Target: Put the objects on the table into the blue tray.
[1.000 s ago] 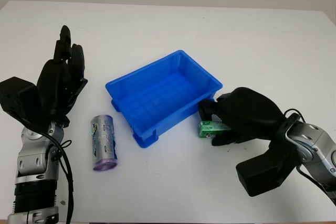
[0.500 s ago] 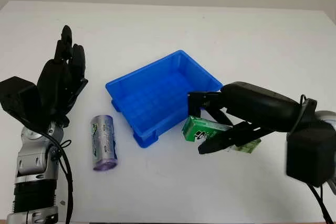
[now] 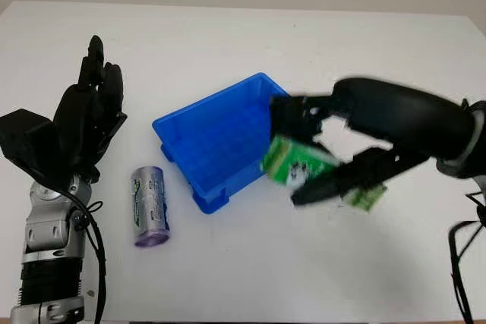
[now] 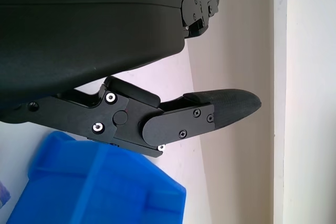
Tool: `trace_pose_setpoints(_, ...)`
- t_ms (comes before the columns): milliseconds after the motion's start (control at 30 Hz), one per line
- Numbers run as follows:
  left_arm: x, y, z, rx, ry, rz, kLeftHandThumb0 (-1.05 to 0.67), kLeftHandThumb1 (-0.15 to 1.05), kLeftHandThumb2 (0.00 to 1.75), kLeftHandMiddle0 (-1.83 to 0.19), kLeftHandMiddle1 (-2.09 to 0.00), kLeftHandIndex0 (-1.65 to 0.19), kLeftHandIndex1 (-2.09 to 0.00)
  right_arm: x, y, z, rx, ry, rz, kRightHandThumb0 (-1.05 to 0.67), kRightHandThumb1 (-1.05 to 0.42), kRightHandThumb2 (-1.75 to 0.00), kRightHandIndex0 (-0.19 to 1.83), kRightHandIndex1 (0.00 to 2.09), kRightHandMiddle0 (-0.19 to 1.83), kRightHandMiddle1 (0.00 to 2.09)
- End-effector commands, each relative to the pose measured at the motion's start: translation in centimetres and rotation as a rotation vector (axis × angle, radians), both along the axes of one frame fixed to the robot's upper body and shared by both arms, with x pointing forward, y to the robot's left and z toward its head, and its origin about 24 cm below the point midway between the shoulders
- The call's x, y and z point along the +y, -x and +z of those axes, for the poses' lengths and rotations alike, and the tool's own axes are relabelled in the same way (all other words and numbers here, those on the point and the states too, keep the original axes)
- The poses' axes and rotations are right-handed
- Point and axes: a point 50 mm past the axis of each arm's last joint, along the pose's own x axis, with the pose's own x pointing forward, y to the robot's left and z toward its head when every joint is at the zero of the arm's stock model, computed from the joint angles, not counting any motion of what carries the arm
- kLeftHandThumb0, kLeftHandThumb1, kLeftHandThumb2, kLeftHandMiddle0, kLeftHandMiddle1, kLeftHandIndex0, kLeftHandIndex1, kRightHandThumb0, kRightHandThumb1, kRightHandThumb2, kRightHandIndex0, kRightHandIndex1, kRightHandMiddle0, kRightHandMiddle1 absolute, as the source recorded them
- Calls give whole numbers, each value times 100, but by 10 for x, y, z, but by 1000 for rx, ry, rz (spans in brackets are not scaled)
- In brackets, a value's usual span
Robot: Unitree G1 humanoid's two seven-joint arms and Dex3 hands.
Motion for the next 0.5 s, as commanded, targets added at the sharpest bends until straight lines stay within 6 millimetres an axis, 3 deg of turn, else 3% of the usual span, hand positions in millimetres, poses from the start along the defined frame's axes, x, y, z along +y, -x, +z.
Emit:
trace_pose_setpoints(0, -3, -2, 5, -26, 5, -1, -74, 105, 64, 19, 0, 19, 0, 4, -7, 5, -167, -75, -82, -40, -104, -20, 124, 209, 96, 209)
trace_pose_setpoints(233, -6, -3, 3, -24, 33, 2, -74, 105, 62, 19, 0, 19, 0, 25, -42, -25, -634, -105, -213, -43, -102, -7, 139, 209, 123, 209)
trace_pose_setpoints(333, -9, -3, 3, -23, 36, 8, -74, 105, 62, 19, 0, 19, -1, 30, -59, -43, -705, -71, -232, -43, -104, -16, 135, 209, 109, 209)
trace_pose_setpoints(467, -13, -3, 1, -32, 40, 16, -73, 105, 63, 19, -1, 19, -2, 38, -75, -58, -702, -65, -207, -40, -105, -19, 132, 209, 107, 209)
